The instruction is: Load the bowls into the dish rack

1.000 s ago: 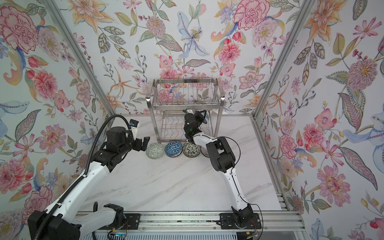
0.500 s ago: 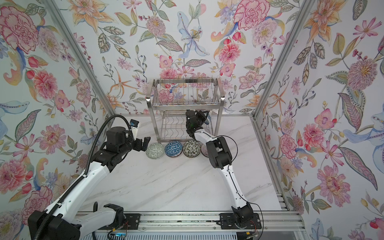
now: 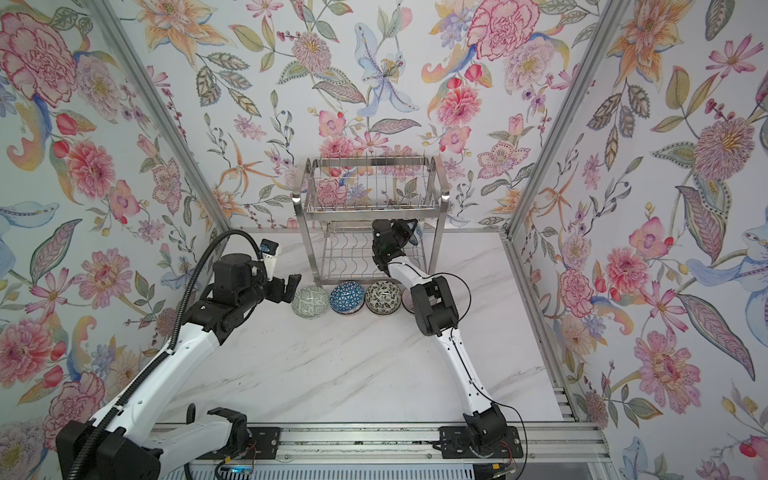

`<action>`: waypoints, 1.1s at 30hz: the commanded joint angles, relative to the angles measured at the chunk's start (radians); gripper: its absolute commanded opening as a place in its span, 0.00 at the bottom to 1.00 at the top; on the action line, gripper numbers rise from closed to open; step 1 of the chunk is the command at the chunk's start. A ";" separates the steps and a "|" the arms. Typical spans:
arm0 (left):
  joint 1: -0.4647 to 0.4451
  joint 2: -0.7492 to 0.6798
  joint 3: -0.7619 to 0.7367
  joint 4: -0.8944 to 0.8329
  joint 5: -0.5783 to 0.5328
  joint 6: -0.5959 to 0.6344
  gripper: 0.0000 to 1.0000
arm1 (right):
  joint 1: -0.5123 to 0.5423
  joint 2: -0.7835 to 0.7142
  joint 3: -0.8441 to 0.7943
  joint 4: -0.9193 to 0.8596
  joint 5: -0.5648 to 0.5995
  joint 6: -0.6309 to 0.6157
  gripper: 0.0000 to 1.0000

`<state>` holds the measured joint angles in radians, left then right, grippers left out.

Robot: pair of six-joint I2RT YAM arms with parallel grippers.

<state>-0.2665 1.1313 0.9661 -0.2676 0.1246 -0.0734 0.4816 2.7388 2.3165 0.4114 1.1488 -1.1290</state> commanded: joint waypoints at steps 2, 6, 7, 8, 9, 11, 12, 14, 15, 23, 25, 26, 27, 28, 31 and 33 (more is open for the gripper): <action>0.011 0.011 -0.015 0.005 0.014 0.012 0.99 | 0.007 -0.007 0.014 -0.126 0.002 0.095 0.15; 0.010 0.012 -0.016 0.005 0.015 0.012 0.99 | 0.017 -0.034 0.012 -0.216 -0.013 0.173 0.26; 0.010 0.012 -0.016 0.005 0.015 0.012 0.99 | 0.018 -0.042 0.013 -0.238 -0.017 0.193 0.29; 0.010 0.013 -0.015 0.005 0.015 0.012 0.99 | 0.018 -0.049 0.012 -0.255 -0.017 0.209 0.32; 0.009 0.015 -0.015 0.005 0.015 0.011 0.99 | 0.020 -0.055 0.009 -0.263 -0.017 0.219 0.35; 0.010 0.013 -0.015 0.004 0.015 0.009 0.99 | 0.022 -0.072 -0.002 -0.270 -0.014 0.226 0.57; 0.010 0.013 -0.015 0.004 0.016 0.008 0.99 | 0.022 -0.083 -0.013 -0.270 -0.013 0.228 0.65; 0.009 0.013 -0.015 0.004 0.017 0.007 0.99 | 0.027 -0.109 -0.038 -0.272 -0.012 0.236 0.78; 0.011 0.013 -0.014 0.004 0.017 0.006 0.99 | 0.026 -0.122 -0.051 -0.276 -0.011 0.243 0.82; 0.010 0.003 -0.013 0.003 0.023 0.003 1.00 | 0.058 -0.265 -0.178 -0.344 -0.036 0.313 0.99; 0.010 0.000 -0.012 0.002 0.021 0.001 0.99 | 0.076 -0.314 -0.227 -0.394 -0.084 0.352 0.99; 0.010 0.000 -0.012 0.002 0.020 0.001 0.99 | 0.083 -0.340 -0.259 -0.416 -0.099 0.369 0.99; 0.012 0.001 -0.011 -0.001 0.016 0.001 0.99 | 0.094 -0.371 -0.296 -0.446 -0.121 0.393 0.99; 0.010 0.004 -0.007 -0.005 0.011 0.003 0.99 | 0.104 -0.405 -0.334 -0.484 -0.148 0.425 0.99; 0.010 0.008 -0.002 -0.012 0.005 0.001 0.99 | 0.141 -0.522 -0.468 -0.560 -0.241 0.528 0.99; 0.009 0.007 0.001 -0.016 0.006 0.000 0.99 | 0.159 -0.596 -0.564 -0.582 -0.288 0.577 0.99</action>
<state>-0.2665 1.1389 0.9661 -0.2684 0.1276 -0.0742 0.6128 2.2395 1.8378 -0.0811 0.9642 -0.6842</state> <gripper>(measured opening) 0.994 0.992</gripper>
